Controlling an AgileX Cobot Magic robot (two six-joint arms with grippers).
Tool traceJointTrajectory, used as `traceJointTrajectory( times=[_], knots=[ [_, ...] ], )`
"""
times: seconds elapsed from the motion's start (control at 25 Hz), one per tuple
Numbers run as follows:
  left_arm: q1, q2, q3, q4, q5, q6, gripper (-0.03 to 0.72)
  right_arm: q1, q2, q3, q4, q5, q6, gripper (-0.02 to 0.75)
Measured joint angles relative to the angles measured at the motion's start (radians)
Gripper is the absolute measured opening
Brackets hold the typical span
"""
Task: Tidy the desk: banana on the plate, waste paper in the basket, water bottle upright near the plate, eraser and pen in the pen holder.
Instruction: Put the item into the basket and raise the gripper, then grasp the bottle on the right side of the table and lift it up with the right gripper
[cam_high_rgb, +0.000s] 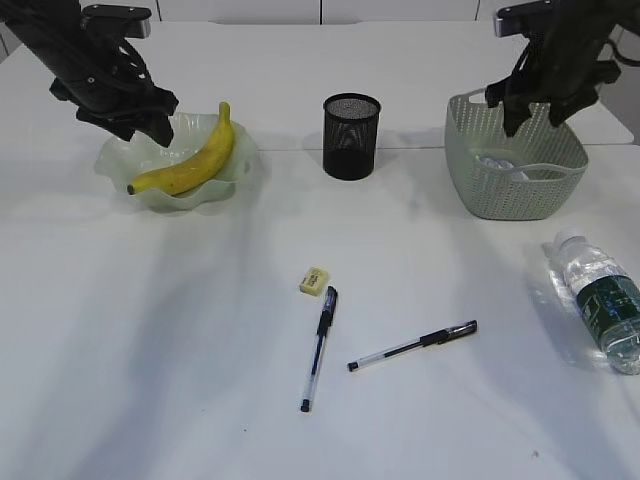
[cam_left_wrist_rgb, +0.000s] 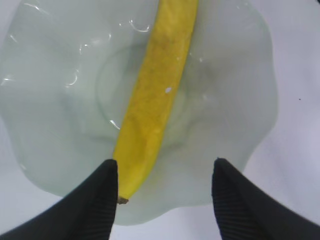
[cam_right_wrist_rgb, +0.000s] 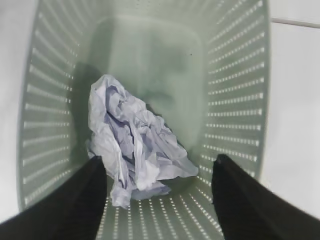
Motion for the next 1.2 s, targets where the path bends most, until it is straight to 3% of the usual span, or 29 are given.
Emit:
traceJointTrajectory(
  times=[0.24,0.56,1.2],
  knots=[
    [0.000,0.000,0.000,-0.002,0.012,0.000,0.420,0.000,-0.046,-0.101,-0.006,0.084,0.060,0.497],
    [0.000,0.000,0.000,-0.004,0.042,0.000,0.420,0.000,-0.141,-0.100,-0.012,0.096,0.070,0.498],
    [0.000,0.000,0.000,-0.004,0.087,0.000,0.420,0.000,-0.366,0.254,-0.009,0.098,0.071,0.498]
  ],
)
